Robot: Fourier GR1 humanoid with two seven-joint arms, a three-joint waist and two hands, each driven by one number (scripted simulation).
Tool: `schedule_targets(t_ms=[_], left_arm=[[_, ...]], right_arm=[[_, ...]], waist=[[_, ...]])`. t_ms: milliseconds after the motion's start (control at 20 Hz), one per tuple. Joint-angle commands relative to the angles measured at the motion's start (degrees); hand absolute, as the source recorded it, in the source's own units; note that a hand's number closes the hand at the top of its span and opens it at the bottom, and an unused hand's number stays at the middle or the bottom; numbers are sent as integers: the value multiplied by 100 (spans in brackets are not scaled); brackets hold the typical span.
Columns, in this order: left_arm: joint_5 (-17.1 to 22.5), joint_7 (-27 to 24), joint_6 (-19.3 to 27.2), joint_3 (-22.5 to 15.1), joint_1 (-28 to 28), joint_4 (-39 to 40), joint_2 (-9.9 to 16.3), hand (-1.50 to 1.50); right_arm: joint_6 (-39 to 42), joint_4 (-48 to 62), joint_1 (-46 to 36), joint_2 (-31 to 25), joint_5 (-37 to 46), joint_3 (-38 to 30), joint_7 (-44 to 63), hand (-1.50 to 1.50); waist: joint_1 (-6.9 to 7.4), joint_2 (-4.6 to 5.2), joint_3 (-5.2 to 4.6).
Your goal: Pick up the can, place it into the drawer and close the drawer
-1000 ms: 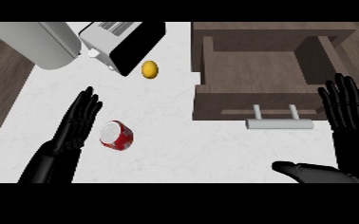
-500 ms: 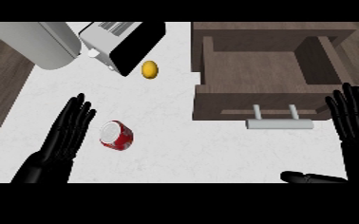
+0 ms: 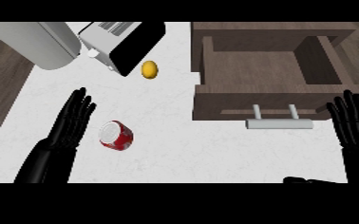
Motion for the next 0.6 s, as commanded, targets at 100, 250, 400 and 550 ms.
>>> schedule_targets(t_ms=[100,250,400,550], left_arm=[[176,-835,-238,241,303,549,102,-150],[-121,-783,33,38,22,940,-139,-150],[45,-1052,-72,211,4,1229,-82,-150],[119,-1222,-54,422,-199,1655,-74,-150]], right_arm=[[216,167,231,29,-33,-164,-335,-150],[353,-240,363,-84,-186,-339,-28,-150],[203,-39,153,123,24,-183,-118,-150],[449,300,165,22,-207,-470,-474,-150]], waist=[[10,-1,0],[-3,0,0],[3,1,0],[2,2,1]])
